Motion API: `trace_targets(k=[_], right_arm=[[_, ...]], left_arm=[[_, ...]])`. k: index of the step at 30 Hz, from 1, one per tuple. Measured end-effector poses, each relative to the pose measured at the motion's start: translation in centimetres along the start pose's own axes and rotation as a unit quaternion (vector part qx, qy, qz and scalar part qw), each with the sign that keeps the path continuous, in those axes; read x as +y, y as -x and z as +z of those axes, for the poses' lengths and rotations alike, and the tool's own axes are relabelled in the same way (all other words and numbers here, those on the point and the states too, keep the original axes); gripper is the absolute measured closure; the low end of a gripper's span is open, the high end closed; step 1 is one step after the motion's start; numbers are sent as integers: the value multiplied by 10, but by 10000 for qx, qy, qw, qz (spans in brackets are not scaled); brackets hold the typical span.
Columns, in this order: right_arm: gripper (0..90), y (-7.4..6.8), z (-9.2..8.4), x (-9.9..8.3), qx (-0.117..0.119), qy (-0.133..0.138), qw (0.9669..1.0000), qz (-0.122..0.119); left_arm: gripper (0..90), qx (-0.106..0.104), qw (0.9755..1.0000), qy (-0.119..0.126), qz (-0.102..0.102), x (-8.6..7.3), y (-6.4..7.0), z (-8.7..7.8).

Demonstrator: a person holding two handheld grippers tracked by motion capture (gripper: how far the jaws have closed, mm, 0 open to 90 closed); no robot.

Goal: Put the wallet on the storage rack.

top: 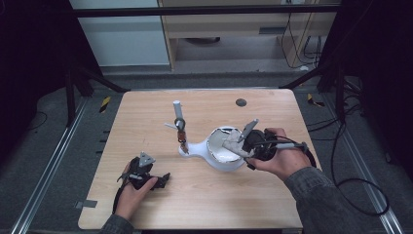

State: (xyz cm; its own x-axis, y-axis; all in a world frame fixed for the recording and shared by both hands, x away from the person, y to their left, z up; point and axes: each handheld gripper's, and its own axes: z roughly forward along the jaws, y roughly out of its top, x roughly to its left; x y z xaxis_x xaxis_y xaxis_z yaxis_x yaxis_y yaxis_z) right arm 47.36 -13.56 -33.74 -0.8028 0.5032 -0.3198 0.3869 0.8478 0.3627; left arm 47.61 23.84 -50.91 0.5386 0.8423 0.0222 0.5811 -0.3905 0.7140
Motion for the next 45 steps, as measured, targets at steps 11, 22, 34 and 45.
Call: trace_targets(k=[11, 22, 34, 45], right_arm=[[317, -4, 6, 8, 40, -92, 9999, -101], [317, -7, 8, 13, 71, -154, 9997, -169], [317, -12, 16, 26, 109, -420, 9984, -357], [317, -19, 26, 27, 136, -721, 9960, -516]], left_arm=[[0, 4, 10000, 5, -6, 0, 0, 0], [0, 3, 10000, 3, -7, 0, 0, 0], [0, -4, 10000, 7, -18, 0, 0, 1], [0, -8, 10000, -2, -8, 1, 0, 1]])
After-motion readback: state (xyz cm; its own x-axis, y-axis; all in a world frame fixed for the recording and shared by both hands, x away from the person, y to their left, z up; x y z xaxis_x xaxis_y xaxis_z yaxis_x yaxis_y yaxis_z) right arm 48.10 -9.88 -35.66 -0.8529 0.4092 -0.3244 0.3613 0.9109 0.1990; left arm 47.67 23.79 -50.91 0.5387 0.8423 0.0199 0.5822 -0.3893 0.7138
